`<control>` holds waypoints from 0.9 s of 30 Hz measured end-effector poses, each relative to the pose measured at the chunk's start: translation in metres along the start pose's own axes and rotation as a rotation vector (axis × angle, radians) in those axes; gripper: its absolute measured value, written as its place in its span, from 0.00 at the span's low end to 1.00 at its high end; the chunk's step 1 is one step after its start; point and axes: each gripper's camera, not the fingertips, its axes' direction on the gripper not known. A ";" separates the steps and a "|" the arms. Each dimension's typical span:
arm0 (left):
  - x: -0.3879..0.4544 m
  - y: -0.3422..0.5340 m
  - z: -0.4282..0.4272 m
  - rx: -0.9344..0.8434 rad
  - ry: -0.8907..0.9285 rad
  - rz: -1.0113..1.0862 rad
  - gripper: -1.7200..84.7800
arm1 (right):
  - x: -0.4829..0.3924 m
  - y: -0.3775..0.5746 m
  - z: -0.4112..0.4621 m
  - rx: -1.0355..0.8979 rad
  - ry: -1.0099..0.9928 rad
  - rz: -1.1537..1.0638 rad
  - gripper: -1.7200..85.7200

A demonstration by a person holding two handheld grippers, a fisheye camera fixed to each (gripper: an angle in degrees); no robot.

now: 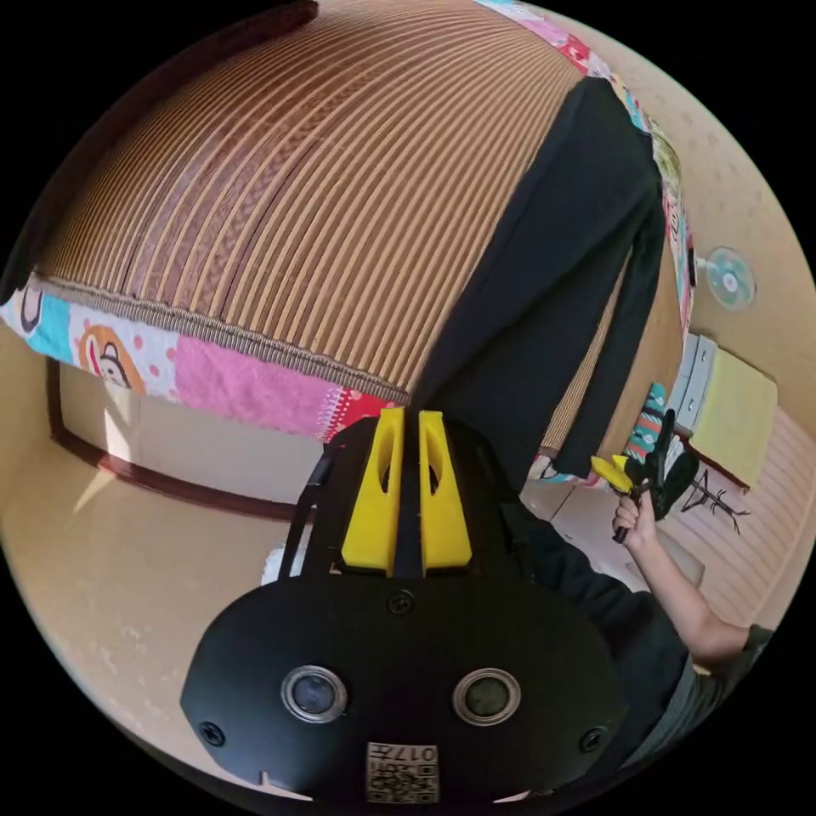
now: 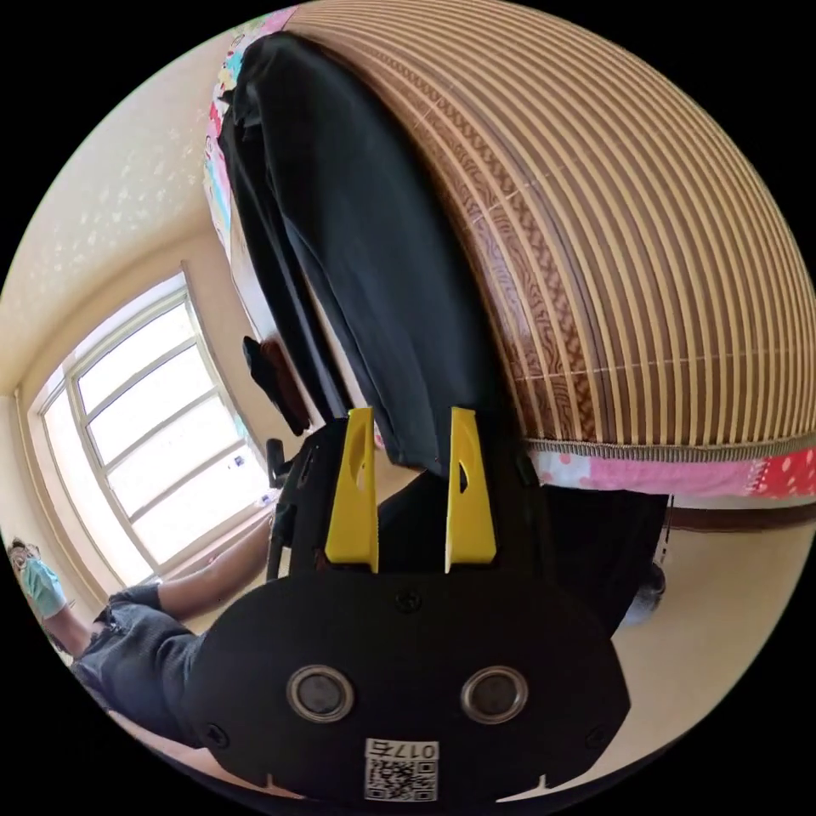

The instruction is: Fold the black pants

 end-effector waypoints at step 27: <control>0.106 0.031 0.110 -0.461 -0.177 0.558 0.01 | 0.000 0.174 0.015 0.277 0.345 0.266 0.23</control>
